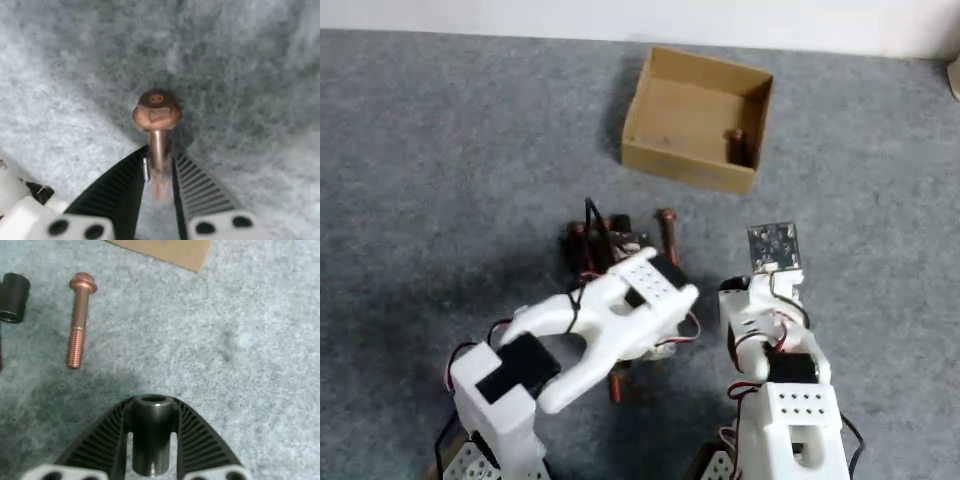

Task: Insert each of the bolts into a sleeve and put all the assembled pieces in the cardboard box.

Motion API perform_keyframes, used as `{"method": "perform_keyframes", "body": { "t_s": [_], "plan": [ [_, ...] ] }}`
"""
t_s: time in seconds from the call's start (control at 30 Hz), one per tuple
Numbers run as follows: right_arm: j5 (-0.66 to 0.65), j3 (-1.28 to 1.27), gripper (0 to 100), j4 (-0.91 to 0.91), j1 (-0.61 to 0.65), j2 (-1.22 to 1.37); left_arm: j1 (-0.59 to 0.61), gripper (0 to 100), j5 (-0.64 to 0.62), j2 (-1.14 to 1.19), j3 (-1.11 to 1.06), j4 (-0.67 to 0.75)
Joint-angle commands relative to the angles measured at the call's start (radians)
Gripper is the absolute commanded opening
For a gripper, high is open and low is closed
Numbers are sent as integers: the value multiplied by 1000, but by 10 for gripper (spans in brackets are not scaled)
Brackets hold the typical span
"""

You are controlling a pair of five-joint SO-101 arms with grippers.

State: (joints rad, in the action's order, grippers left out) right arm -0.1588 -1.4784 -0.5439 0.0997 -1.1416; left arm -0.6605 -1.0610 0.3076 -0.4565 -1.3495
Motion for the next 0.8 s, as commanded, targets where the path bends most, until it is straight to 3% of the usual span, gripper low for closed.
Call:
{"method": "perform_keyframes", "body": {
  "t_s": [0.0, 0.23, 0.57, 0.77],
  "plan": [
    [-12, 4, 5, 30, -5, -13, -4, 5, 83, 25, 1, -26],
    [-12, 4, 5, 30, -5, -13, -4, 5, 359, -65, 5, -54],
    [-12, -7, 5, 31, -5, -18, 16, 5, 856, -556, 7, -141],
    [-12, -8, 5, 31, -8, -19, 59, 5, 961, -829, 5, -141]
  ]
}}
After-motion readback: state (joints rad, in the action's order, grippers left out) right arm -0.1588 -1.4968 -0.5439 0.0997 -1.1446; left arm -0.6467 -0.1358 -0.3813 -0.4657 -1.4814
